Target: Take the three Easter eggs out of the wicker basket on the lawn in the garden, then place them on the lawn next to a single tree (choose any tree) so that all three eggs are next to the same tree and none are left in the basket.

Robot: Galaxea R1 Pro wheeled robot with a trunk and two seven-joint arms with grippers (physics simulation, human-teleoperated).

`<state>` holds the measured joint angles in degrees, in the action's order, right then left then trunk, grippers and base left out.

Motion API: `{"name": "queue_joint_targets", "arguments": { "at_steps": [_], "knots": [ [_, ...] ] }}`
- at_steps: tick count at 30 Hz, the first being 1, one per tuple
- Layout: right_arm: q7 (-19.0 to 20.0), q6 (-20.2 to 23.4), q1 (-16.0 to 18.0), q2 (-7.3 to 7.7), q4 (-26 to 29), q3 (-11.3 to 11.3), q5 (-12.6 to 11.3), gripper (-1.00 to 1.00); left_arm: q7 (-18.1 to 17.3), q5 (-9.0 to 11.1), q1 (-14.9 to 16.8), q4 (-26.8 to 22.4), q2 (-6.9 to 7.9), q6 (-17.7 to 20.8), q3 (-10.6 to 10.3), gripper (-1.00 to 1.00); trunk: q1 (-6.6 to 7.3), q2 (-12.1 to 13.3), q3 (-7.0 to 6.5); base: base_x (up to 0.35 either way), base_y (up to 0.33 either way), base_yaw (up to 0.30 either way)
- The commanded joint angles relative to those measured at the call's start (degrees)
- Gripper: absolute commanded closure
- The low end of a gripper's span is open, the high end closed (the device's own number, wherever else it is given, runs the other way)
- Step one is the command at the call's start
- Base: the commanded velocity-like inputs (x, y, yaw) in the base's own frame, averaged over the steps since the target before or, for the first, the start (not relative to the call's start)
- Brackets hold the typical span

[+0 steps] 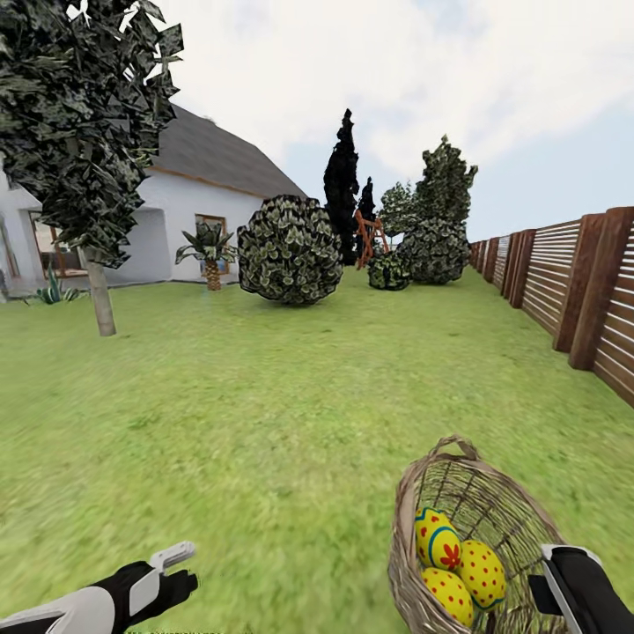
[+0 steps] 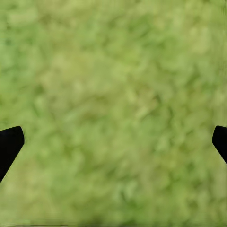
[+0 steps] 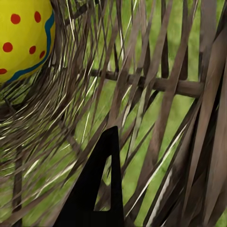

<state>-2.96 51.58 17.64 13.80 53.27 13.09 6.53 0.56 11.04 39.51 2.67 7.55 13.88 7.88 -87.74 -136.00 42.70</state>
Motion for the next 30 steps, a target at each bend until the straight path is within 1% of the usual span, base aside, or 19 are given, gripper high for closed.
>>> {"name": "queue_joint_targets", "arguments": {
  "at_steps": [1,19,27,30],
  "knots": [
    [0.2,0.3,0.0,0.0,0.1,0.0,0.2,1.0,0.1,0.2,0.1,0.1,0.01,0.1,0.4,-1.0,0.24,0.4,-0.12,0.0,0.0,0.294],
    [0.2,0.3,0.0,-0.08,0.1,0.0,0.2,1.0,0.1,0.2,0.0,0.1,0.01,0.1,0.4,-1.0,4.19,7.6,-3.35,0.0,0.0,0.294],
    [0.2,0.3,0.0,-0.09,0.1,0.0,0.2,1.0,0.1,0.3,0.1,-0.1,0.27,0.3,0.4,-1.0,5.95,10.8,-4.79,0.0,0.0,0.294],
    [0.2,0.3,0.0,-0.09,0.1,-0.3,0.2,1.0,0.1,0.3,0.1,-0.1,0.27,0.4,0.4,-1.0,6.61,12.0,-5.32,0.0,0.0,0.294]
  ]
}}
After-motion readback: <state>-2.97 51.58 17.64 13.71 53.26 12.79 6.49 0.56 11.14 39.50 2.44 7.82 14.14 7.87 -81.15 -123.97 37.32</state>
